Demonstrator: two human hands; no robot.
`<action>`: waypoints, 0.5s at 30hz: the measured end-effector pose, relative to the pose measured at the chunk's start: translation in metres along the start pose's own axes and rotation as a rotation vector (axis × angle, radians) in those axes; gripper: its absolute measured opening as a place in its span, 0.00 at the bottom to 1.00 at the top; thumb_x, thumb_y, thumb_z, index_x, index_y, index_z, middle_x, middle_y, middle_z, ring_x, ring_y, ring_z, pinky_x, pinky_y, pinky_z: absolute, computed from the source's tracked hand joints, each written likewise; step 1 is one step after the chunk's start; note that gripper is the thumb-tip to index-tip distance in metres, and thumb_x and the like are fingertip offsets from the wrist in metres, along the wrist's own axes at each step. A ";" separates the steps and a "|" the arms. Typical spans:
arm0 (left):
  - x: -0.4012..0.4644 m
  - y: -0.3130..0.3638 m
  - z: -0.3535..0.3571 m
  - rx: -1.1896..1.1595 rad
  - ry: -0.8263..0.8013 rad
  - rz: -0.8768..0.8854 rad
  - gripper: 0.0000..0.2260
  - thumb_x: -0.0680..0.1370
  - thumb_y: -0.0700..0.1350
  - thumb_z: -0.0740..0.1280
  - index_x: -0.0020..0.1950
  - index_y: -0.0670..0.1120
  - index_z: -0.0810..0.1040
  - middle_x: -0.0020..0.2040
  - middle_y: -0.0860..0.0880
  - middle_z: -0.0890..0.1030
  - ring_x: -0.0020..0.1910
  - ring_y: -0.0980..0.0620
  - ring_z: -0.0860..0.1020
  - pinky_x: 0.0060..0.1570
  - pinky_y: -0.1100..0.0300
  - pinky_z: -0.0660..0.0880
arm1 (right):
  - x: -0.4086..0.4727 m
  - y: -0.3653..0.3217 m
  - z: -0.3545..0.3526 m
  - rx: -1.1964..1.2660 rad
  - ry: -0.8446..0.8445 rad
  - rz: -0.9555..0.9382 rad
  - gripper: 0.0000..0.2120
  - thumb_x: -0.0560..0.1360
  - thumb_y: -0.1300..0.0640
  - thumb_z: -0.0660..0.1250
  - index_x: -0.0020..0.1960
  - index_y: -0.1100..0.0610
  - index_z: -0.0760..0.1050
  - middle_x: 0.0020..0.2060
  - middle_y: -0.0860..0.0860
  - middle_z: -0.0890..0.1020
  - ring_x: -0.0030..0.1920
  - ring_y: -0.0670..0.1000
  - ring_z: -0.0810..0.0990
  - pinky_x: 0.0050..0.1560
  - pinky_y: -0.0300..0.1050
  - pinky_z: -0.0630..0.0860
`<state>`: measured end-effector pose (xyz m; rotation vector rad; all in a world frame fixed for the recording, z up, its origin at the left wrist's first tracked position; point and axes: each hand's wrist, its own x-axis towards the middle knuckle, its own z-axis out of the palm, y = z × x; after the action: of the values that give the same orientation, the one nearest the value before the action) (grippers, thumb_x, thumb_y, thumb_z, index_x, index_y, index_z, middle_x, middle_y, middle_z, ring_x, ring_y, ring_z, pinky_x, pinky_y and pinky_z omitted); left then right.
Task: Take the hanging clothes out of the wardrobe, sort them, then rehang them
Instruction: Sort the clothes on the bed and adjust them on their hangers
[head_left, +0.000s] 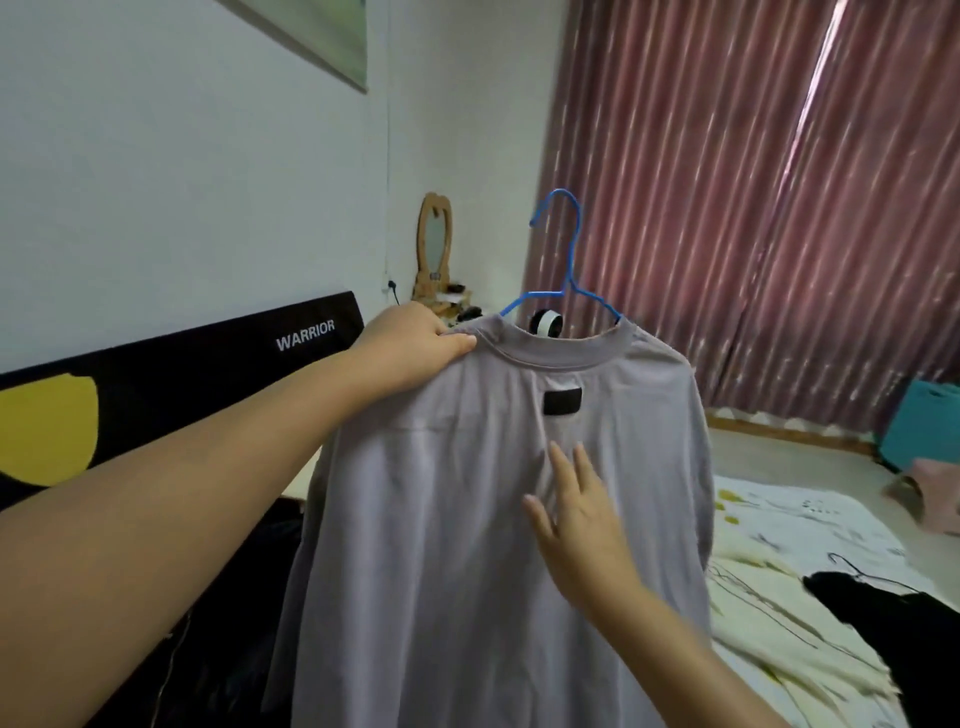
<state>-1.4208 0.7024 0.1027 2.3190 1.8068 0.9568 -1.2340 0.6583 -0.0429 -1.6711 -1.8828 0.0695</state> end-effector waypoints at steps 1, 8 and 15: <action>0.006 -0.006 -0.002 0.000 0.015 -0.014 0.24 0.78 0.52 0.62 0.24 0.44 0.64 0.25 0.47 0.66 0.27 0.53 0.65 0.27 0.57 0.56 | 0.007 -0.007 0.010 0.016 -0.049 -0.007 0.31 0.80 0.45 0.54 0.77 0.51 0.45 0.77 0.54 0.46 0.76 0.51 0.48 0.72 0.42 0.51; 0.067 -0.065 -0.011 -0.090 0.065 -0.092 0.23 0.78 0.52 0.62 0.25 0.44 0.67 0.27 0.44 0.67 0.32 0.43 0.69 0.28 0.57 0.58 | 0.055 -0.047 0.098 0.171 -0.230 -0.004 0.66 0.46 0.16 0.29 0.77 0.50 0.43 0.77 0.51 0.46 0.76 0.48 0.46 0.73 0.39 0.47; 0.165 -0.120 -0.001 -0.155 0.047 -0.026 0.23 0.78 0.53 0.62 0.26 0.44 0.62 0.34 0.39 0.72 0.46 0.36 0.75 0.27 0.56 0.59 | 0.123 -0.096 0.190 0.293 -0.348 0.119 0.74 0.41 0.15 0.52 0.75 0.54 0.32 0.76 0.46 0.38 0.73 0.40 0.37 0.76 0.48 0.49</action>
<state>-1.5038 0.8869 0.1271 2.1943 1.7079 1.1133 -1.4093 0.8179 -0.1064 -1.6396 -1.9015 0.6908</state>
